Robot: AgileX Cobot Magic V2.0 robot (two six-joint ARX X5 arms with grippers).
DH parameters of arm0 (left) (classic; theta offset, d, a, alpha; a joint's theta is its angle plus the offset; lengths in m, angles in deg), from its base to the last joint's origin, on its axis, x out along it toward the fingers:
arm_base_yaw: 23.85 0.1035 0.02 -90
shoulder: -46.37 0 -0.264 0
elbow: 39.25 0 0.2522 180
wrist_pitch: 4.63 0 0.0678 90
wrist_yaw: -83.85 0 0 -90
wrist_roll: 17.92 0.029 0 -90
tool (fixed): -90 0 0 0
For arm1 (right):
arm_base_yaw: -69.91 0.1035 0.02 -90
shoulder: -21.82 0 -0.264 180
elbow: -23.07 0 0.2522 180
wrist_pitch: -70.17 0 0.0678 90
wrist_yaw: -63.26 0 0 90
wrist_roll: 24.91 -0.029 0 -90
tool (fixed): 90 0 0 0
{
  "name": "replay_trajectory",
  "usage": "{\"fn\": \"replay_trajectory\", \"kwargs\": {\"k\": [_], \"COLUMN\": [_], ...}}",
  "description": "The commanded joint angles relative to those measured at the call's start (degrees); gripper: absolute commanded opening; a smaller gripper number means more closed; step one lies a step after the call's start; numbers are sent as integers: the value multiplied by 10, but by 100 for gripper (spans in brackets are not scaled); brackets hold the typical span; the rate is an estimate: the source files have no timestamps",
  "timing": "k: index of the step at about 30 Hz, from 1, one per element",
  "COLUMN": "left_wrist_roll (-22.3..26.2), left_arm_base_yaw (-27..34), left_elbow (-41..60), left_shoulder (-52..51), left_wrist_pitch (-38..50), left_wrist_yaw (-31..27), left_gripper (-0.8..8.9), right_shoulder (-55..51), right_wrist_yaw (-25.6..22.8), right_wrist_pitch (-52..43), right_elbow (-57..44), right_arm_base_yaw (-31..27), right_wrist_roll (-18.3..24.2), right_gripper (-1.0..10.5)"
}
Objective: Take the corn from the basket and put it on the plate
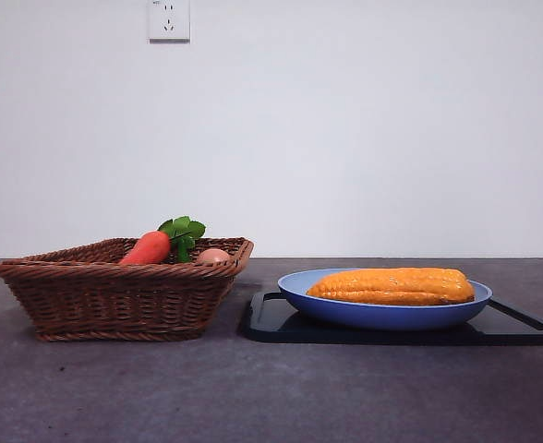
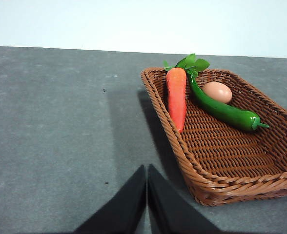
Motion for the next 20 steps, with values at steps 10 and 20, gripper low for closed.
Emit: {"fn": "replay_trajectory", "kwargs": {"k": [10, 20], "left_wrist_roll": [-1, -1], "left_arm_base_yaw": [1, 1], "left_elbow": [16, 16], "left_shoulder": [0, 0], "left_wrist_pitch": [3, 3], "left_wrist_yaw": [-1, -1], "left_gripper": [7, 7], "right_shoulder": [-42, -42], "right_wrist_yaw": [-19, -31], "right_wrist_pitch": [48, 73], "right_elbow": [-42, -42], "right_arm_base_yaw": [-1, -1], "right_wrist_roll": [-39, -39], "right_gripper": [3, 3]}}
